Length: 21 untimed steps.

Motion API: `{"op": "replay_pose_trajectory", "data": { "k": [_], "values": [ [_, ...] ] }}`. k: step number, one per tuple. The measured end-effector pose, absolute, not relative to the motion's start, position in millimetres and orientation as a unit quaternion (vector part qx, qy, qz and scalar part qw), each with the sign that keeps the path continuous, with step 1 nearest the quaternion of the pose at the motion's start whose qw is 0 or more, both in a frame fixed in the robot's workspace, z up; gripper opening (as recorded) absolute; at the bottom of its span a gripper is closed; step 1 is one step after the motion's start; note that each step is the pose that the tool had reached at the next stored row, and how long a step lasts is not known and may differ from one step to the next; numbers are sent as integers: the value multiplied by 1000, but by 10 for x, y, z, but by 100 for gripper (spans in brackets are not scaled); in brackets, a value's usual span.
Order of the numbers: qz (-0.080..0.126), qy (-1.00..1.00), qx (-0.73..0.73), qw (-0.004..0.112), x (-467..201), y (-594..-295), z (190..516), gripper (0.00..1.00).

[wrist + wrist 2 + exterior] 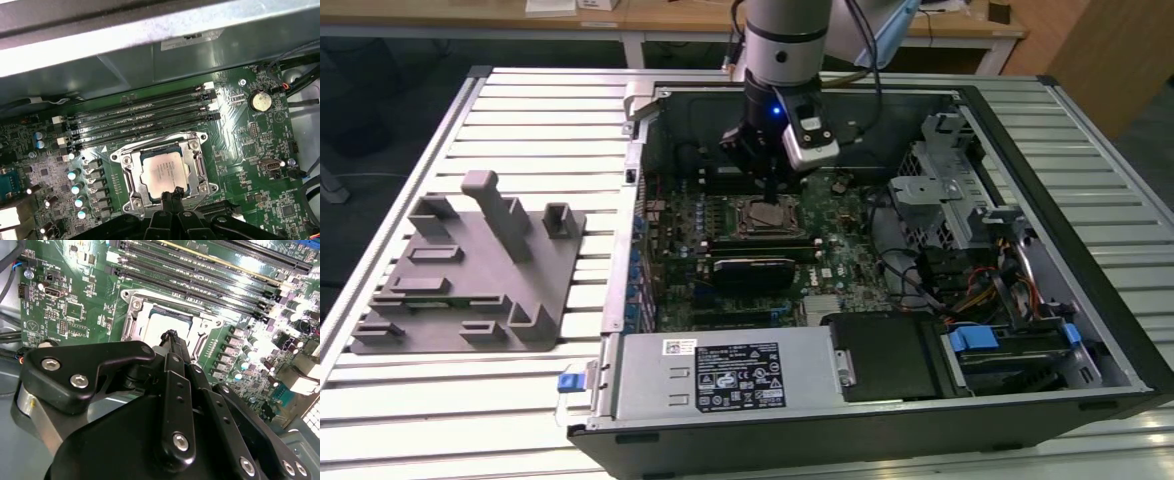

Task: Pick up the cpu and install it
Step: 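Install the second cpu locking lever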

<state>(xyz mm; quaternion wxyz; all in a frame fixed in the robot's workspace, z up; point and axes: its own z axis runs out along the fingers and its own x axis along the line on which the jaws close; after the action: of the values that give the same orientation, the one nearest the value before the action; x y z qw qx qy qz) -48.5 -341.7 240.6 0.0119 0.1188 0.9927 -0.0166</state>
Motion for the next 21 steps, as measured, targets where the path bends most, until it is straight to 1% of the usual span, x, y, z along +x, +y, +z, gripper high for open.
{"op": "replay_pose_trajectory", "data": {
  "k": [14,21],
  "values": [
    [-16,993,119,12,-486,-3667,2402,11],
    [-10,993,116,11,-486,-3743,2384,11]
  ]
}}
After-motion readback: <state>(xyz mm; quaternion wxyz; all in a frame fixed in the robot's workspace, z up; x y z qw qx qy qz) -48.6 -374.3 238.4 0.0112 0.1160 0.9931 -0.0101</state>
